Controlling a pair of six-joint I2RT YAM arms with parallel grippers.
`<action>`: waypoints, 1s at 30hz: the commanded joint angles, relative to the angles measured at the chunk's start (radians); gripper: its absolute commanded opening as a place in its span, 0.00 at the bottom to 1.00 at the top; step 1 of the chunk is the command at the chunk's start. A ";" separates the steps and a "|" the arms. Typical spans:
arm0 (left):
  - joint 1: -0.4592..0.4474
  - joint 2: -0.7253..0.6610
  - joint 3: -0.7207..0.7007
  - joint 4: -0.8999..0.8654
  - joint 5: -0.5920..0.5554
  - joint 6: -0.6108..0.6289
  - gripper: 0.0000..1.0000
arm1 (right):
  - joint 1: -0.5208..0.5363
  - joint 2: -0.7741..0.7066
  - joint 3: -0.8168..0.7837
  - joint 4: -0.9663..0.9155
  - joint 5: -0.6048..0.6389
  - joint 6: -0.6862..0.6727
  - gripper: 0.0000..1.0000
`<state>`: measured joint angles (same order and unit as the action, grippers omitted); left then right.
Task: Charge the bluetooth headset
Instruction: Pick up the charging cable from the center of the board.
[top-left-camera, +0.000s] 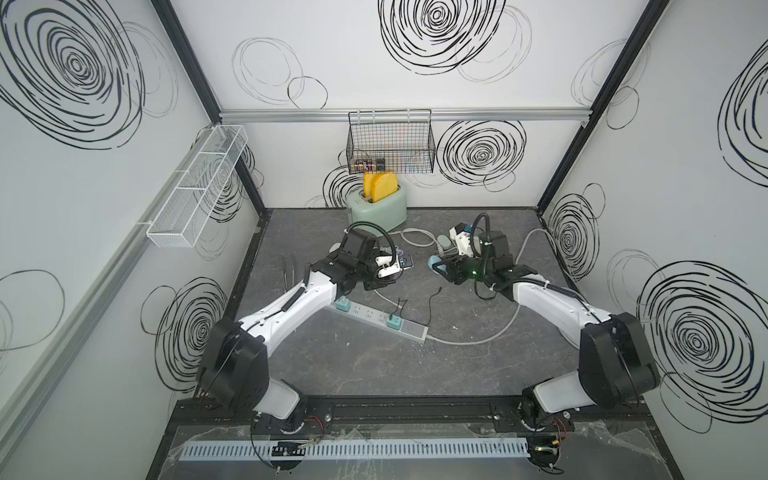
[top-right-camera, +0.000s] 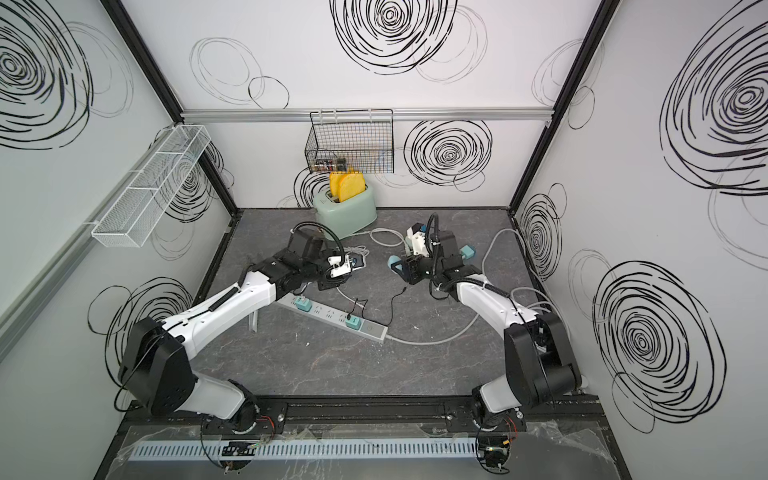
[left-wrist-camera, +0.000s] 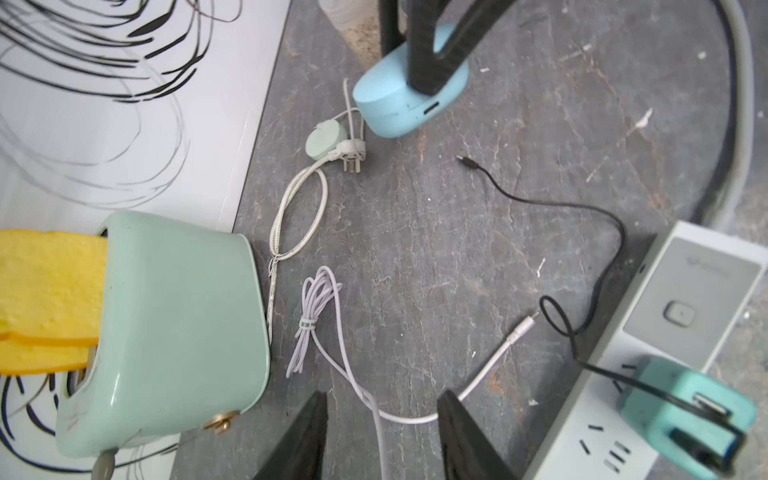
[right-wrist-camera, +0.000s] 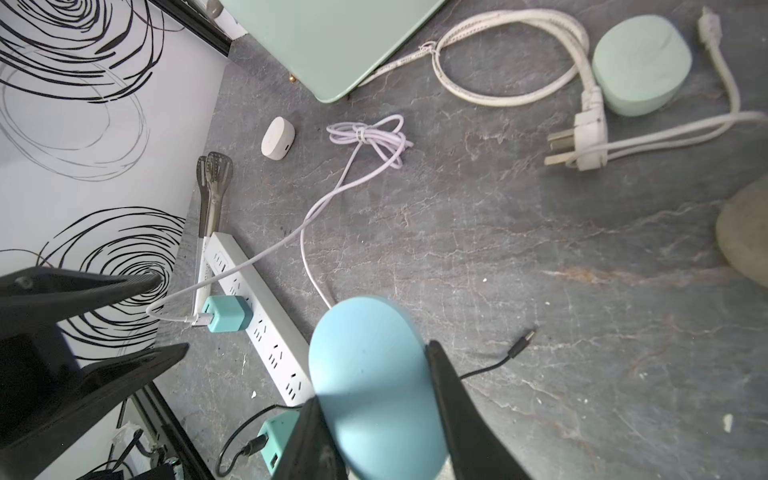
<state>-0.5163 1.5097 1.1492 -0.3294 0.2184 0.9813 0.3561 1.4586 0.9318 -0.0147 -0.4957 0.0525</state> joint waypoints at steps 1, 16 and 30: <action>0.000 0.078 0.077 -0.068 0.048 0.249 0.49 | 0.021 -0.037 -0.021 0.017 0.011 0.039 0.22; -0.051 0.296 0.184 -0.210 0.023 0.402 0.38 | 0.022 -0.090 -0.050 0.024 0.023 0.055 0.22; -0.074 0.349 0.144 -0.210 0.047 0.458 0.39 | 0.011 -0.123 -0.081 0.050 0.006 0.059 0.22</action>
<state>-0.5808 1.8313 1.3041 -0.5465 0.2535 1.3548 0.3729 1.3720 0.8619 -0.0048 -0.4782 0.1017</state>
